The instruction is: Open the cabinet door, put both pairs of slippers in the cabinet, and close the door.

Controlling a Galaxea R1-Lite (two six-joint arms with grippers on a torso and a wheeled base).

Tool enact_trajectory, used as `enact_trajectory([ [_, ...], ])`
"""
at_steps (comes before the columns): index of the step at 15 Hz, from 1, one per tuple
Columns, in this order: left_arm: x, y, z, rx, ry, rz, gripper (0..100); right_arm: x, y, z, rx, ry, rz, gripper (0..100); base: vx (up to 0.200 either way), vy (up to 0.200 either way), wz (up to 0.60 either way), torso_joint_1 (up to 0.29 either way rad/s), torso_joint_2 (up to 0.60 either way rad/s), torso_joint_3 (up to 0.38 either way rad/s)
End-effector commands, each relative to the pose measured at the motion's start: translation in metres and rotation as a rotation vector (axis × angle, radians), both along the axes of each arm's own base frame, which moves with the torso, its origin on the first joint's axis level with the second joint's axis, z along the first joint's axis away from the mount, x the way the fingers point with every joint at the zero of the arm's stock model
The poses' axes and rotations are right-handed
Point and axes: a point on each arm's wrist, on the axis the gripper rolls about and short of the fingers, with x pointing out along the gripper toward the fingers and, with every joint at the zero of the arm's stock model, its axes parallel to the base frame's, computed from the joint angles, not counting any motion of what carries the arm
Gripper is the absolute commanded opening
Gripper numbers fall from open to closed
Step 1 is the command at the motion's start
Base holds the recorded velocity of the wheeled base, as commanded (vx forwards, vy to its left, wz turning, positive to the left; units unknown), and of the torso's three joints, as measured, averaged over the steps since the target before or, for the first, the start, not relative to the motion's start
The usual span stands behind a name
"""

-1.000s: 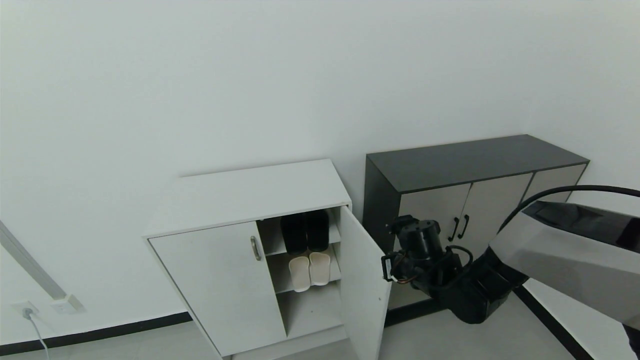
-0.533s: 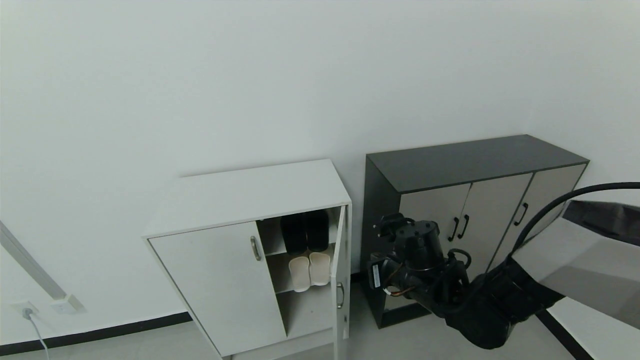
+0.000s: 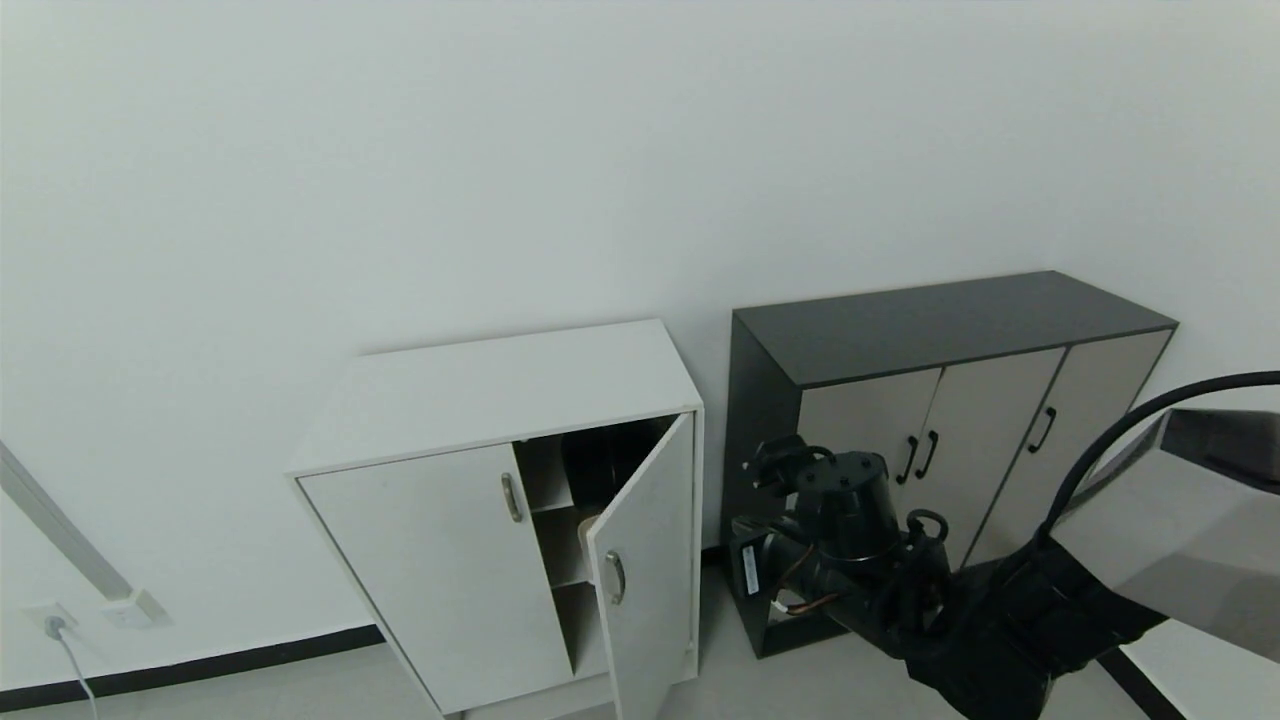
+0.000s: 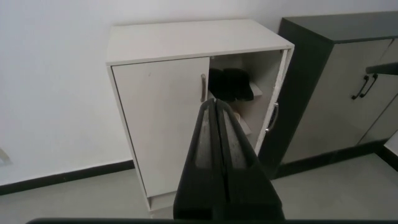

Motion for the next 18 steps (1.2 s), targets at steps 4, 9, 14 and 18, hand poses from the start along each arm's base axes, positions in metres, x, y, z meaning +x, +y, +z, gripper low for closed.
enact_trajectory([
  [4,0.0,0.0,0.0,0.0,0.002,0.0,0,-0.004,-0.002,0.001,0.009,0.015,0.04,0,0.0,0.0,0.6,0.005,0.0,0.001],
  [9,0.0,0.0,0.0,0.0,0.001,0.0,0,-0.003,-0.008,-0.003,0.025,0.021,0.061,0,0.0,0.0,0.24,-0.002,0.0,0.003],
  [14,0.0,0.0,0.0,0.001,0.002,0.002,0,-0.015,-0.025,-0.007,-0.045,0.024,0.065,0,0.0,0.0,0.0,0.0,0.0,0.0],
  [18,0.0,0.0,0.0,0.001,0.002,0.0,0,-0.034,-0.037,-0.022,-0.09,0.069,0.082,0,0.15,0.0,0.0,-0.003,0.0,-0.001],
])
